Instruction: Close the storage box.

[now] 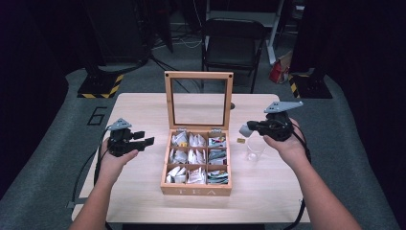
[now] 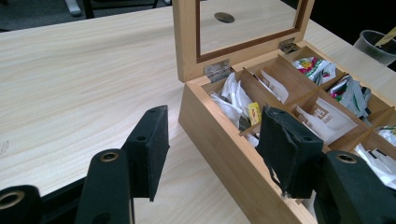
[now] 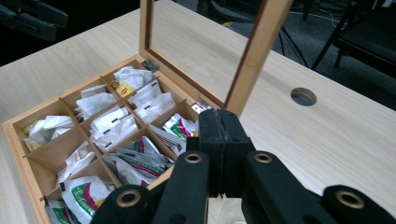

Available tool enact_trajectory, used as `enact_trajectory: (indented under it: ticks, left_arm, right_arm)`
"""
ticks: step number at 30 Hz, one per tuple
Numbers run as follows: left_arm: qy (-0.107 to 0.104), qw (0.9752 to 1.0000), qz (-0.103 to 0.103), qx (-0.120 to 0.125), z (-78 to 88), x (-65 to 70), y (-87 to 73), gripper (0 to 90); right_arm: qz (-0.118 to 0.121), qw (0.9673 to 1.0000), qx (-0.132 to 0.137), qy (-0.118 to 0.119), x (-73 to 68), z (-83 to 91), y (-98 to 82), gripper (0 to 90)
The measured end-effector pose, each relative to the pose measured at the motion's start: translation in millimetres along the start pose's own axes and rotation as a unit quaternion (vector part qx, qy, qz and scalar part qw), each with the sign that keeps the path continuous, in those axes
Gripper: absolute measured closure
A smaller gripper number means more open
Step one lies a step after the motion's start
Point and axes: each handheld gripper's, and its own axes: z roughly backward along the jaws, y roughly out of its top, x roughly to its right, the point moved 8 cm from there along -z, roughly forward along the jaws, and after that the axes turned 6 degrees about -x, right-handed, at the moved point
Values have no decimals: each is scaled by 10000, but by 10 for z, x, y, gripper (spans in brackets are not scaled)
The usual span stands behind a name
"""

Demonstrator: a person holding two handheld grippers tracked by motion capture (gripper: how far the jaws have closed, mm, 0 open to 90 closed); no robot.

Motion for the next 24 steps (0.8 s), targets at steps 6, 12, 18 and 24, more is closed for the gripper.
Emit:
enact_trajectory:
  ticks: [6,12,18,24]
  left_arm:
    - [11,10000,4,-8,-1,-4,-2,429]
    - [20,10000,15,-15,-3,-8,-6,430]
    - [9,10000,5,-37,-4,-3,-9,430]
    - [17,10000,4,-38,-15,-8,-16,431]
  right_arm:
    - [-102,9999,-17,-128,108,67,-71,900]
    - [-238,9994,-26,-247,225,134,-157,900]
    - [-283,9991,-60,-313,277,153,-214,900]
    - [-361,9987,-79,-341,311,130,-288,900]
